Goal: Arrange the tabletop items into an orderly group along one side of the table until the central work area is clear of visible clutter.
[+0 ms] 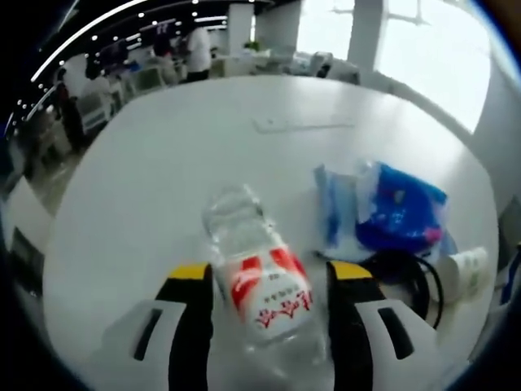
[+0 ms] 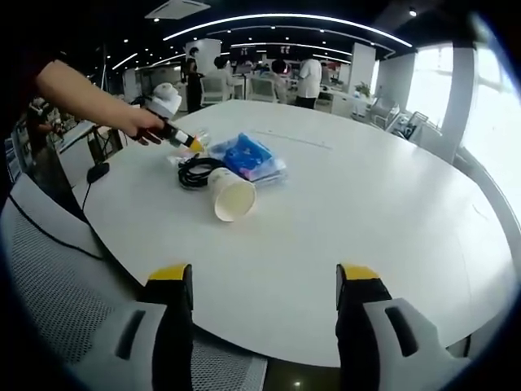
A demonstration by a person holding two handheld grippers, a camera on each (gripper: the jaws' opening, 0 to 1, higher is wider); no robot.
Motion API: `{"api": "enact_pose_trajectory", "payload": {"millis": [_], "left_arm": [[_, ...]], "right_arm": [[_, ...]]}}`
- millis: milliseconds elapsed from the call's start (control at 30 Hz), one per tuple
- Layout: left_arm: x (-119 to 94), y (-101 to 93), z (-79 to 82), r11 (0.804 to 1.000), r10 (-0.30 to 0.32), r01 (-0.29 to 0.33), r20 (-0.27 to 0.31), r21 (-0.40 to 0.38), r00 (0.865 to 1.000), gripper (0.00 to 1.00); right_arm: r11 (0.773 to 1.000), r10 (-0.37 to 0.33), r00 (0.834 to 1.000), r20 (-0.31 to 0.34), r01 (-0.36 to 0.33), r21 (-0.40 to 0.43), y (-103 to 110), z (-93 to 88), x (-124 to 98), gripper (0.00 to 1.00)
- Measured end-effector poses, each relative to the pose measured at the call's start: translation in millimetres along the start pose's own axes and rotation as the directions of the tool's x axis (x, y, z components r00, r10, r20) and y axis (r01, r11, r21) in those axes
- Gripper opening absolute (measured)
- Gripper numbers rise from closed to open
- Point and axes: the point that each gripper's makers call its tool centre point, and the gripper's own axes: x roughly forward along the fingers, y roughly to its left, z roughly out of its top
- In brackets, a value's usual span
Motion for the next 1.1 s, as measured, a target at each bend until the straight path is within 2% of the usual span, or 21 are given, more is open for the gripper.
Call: {"api": "enact_pose_trajectory", "payload": {"millis": [300, 467, 500, 533, 867, 1100], "left_arm": [[3, 7.8, -10.5, 1.000, 0.002, -0.001, -0.034, 0.022, 0.999, 0.47], [8, 15.3, -13.2, 0.999, 0.003, -0.001, -0.046, 0.041, 0.999, 0.49], [10, 16.1, -10.5, 0.997, -0.002, 0.004, -0.029, 0.074, 1.000, 0.49], [11, 18.3, -13.0, 0.996, 0.010, -0.006, -0.045, 0.092, 0.999, 0.49], [14, 17.4, -7.4, 0.996, -0.001, 0.002, -0.010, 0.093, 1.000, 0.49], [12, 17.8, -4.4, 0.995, -0.015, 0.014, 0.001, 0.094, 1.000, 0.42]], "right_arm": [[1.000, -0.005, 1.000, -0.008, 0.005, 0.001, -1, -1.6, 0, 0.70], [1.000, -0.003, 1.000, -0.014, 0.003, 0.000, -1, -2.5, 0, 0.70], [1.000, -0.005, 1.000, -0.016, 0.005, 0.001, -1, -2.8, 0, 0.70], [1.000, -0.006, 1.000, -0.017, 0.006, 0.000, -1, -2.9, 0, 0.70], [1.000, -0.006, 1.000, -0.025, 0.006, -0.003, -2, -3.8, 1, 0.69], [1.000, -0.018, 1.000, -0.023, 0.018, -0.003, -4, -3.1, 1, 0.68]]}}
